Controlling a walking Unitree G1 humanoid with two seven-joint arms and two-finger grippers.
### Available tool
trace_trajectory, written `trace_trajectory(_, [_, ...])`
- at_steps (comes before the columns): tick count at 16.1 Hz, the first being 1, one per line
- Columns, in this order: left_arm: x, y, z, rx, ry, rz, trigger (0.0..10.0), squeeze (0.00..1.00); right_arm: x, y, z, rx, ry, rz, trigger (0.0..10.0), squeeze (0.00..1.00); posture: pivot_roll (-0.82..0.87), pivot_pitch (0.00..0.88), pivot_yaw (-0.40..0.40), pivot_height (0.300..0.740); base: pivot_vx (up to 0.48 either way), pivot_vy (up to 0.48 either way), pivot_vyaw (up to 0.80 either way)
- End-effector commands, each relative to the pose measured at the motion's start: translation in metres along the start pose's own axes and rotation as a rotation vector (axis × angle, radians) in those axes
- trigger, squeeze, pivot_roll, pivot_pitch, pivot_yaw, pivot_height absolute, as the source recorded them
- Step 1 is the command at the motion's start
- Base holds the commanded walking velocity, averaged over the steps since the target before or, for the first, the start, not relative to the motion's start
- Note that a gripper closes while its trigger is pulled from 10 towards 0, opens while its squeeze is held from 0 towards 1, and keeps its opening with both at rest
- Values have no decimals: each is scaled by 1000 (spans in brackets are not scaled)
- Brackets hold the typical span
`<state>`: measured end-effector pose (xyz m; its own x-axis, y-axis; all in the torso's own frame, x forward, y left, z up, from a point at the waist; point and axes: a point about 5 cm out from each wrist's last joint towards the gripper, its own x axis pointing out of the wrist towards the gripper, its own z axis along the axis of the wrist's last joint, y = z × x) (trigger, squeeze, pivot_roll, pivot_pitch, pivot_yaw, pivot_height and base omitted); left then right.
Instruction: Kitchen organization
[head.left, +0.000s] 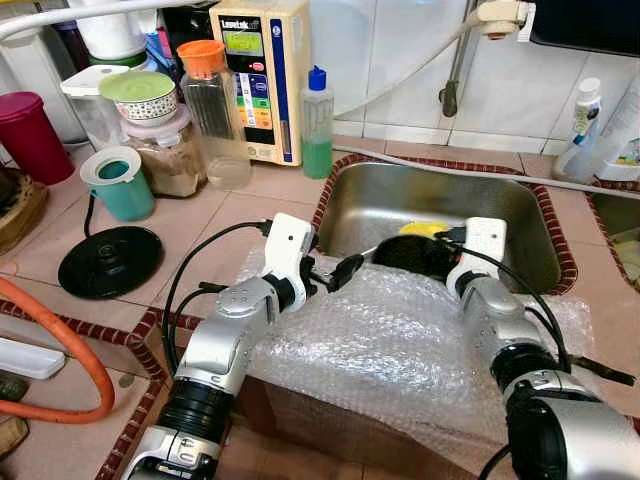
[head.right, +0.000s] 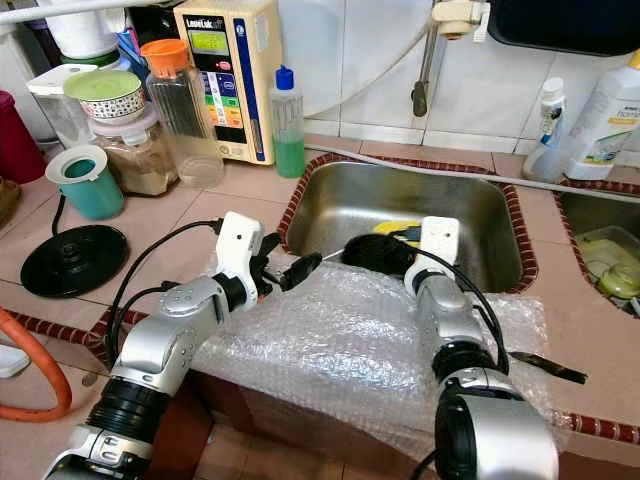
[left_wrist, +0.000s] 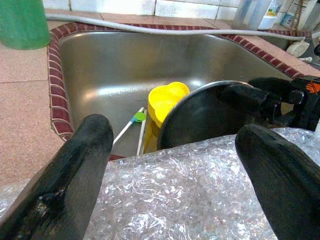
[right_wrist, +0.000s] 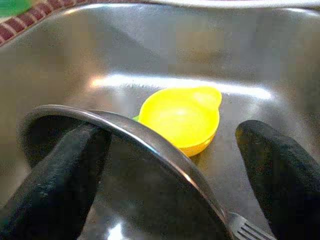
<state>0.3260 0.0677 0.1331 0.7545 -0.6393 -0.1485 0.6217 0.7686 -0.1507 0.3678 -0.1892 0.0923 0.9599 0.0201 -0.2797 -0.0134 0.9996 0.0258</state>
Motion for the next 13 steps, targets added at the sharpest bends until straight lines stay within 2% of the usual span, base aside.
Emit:
trace_trajectory(1, [1,3,4,22,-5,14,10000,1000,-8,7,-40,-23,177,54,10000,1000,73,0,52,740,0,0,0])
trace_trajectory(2, [1,2,7,21,-24,23,10000,1000,-9,14,-44,-116,218,145,10000,1000,66,0,48,740,0,0,0])
trace_trajectory(6, [0,6,7,16,-30,36,10000,1000,-7,12,-35,-74,190,161,10000,1000,65,0,47,740,0,0,0])
trace_trajectory(7, [0,6,7,16,-31,39,10000,1000,-6,10,-29,-7,169,137,10000,1000,63,0,47,740,0,0,0])
trace_trajectory(8, [1,6,7,15,-32,39,10000,1000,-5,8,-28,106,189,132,10000,1000,63,0,47,740,0,0,0])
trace_trajectory(9, [1,6,7,19,-34,40,10000,1000,-5,8,-30,117,213,127,10000,1000,63,0,47,740,0,0,0])
trace_trajectory(10, [2,5,7,22,-35,39,10000,1000,-6,-1,-32,122,239,47,10000,1000,60,0,49,740,0,0,0])
trace_trajectory(12, [2,4,7,46,-32,37,10000,1000,-7,-10,-35,-53,278,-9,10000,1000,60,0,49,740,0,0,0])
trace_trajectory(13, [2,5,6,37,-27,39,10000,1000,-7,-10,-31,-37,267,22,10000,1000,60,0,49,740,0,0,0])
